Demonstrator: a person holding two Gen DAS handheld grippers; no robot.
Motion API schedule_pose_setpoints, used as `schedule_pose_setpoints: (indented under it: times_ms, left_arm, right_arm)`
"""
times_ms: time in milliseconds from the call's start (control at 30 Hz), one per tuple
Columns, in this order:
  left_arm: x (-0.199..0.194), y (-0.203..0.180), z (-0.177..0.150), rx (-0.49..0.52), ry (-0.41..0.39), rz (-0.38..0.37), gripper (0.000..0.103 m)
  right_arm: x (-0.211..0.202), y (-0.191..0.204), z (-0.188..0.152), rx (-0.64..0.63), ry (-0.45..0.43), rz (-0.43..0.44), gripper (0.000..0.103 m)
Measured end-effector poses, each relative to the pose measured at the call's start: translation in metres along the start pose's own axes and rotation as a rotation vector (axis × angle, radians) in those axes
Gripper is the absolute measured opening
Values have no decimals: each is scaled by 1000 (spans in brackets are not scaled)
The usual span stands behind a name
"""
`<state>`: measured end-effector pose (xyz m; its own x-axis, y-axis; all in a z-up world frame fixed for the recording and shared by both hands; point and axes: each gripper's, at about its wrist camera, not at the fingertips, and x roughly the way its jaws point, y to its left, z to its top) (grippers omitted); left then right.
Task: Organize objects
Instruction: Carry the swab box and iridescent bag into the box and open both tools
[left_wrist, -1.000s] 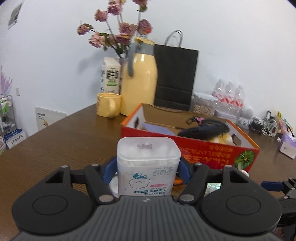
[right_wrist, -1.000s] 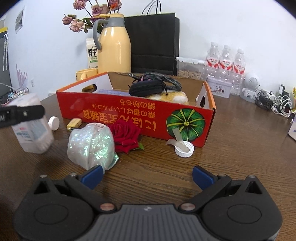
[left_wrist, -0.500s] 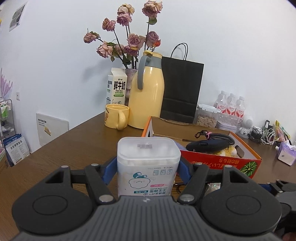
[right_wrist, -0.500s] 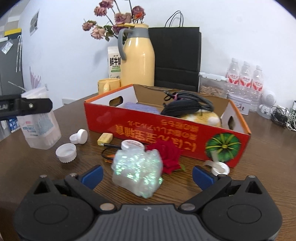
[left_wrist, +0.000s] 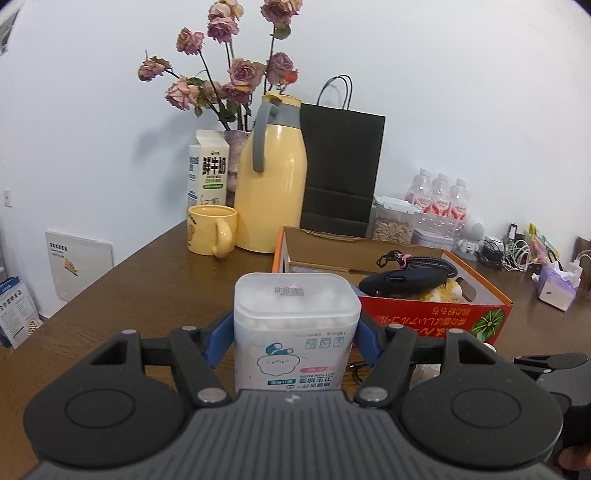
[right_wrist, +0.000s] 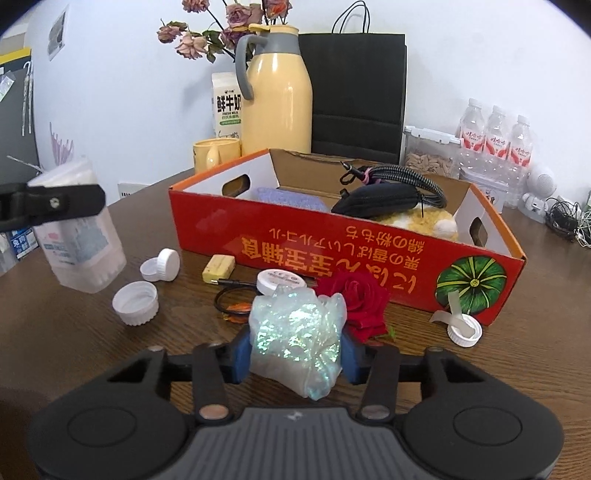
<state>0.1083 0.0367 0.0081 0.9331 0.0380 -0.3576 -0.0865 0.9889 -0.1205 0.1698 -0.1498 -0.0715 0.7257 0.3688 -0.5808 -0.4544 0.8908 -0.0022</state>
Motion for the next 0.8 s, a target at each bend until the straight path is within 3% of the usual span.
schedule_pose_setpoints:
  times_ms: [467, 800]
  left_arm:
    - [22, -16, 38, 67, 7, -81, 68]
    - [65, -34, 81, 97, 9, -94, 68]
  right_arm:
    - [-25, -3, 39, -40, -120, 16, 41]
    - [3, -1, 87, -69, -163, 20, 41]
